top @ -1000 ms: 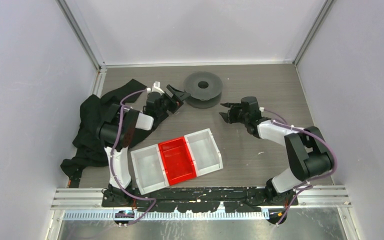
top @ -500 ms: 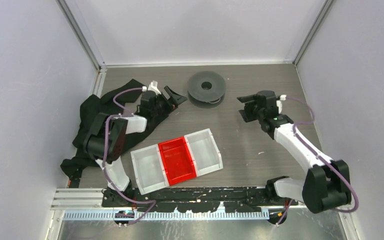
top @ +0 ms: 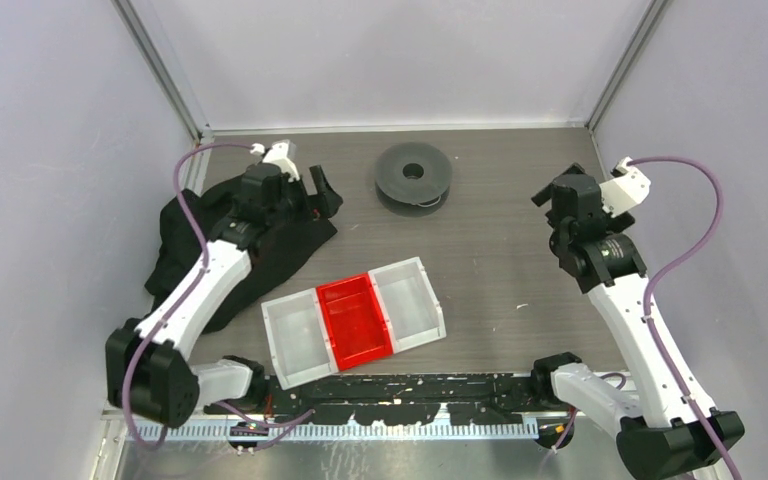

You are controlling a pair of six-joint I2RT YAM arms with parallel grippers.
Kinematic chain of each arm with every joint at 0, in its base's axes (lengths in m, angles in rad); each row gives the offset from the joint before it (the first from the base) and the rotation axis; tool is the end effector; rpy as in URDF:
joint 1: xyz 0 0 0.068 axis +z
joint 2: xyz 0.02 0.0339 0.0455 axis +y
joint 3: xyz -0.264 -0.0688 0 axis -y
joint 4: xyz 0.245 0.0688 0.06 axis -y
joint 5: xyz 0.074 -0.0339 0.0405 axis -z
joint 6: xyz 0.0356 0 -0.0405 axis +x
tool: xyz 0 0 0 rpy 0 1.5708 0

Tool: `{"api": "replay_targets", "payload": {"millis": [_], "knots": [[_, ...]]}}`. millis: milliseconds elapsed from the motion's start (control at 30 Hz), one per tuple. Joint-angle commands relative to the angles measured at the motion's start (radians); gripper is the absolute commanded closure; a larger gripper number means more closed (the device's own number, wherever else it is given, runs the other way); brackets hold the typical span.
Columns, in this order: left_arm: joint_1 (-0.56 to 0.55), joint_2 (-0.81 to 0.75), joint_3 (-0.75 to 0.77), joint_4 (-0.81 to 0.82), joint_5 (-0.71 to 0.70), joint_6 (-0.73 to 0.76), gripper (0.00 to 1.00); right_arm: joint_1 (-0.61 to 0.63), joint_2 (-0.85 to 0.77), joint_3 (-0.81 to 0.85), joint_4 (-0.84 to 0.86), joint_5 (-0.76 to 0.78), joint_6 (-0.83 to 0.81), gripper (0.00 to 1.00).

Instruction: Wrap the cables

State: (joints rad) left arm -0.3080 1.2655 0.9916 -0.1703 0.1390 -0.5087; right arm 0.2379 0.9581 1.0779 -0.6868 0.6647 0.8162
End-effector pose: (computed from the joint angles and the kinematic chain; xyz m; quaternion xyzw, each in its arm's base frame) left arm 0.2762 -0.0930 0.3098 -0.0476 0.8429 -0.2654 0.4656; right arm 0.1901 0.0235 0.3635 0.3867 0.7495 -0.0185 0.5369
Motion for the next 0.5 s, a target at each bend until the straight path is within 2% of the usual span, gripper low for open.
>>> {"api": "replay_targets", "payload": {"millis": [0,233,467], "knots": [[0.003,-0.132,0.045,-0.337,-0.24,0.135,0.03,-0.004,-0.008,0.023,-0.12,0.261,-0.179,0.0],[0.003,-0.157,0.065,-0.534,-0.389,0.1,0.0,-0.004,0.019,-0.013,-0.14,0.245,-0.145,0.0],[0.003,-0.146,0.058,-0.518,-0.393,0.09,0.0,-0.004,0.057,0.0,-0.139,0.233,-0.113,0.0]]}}
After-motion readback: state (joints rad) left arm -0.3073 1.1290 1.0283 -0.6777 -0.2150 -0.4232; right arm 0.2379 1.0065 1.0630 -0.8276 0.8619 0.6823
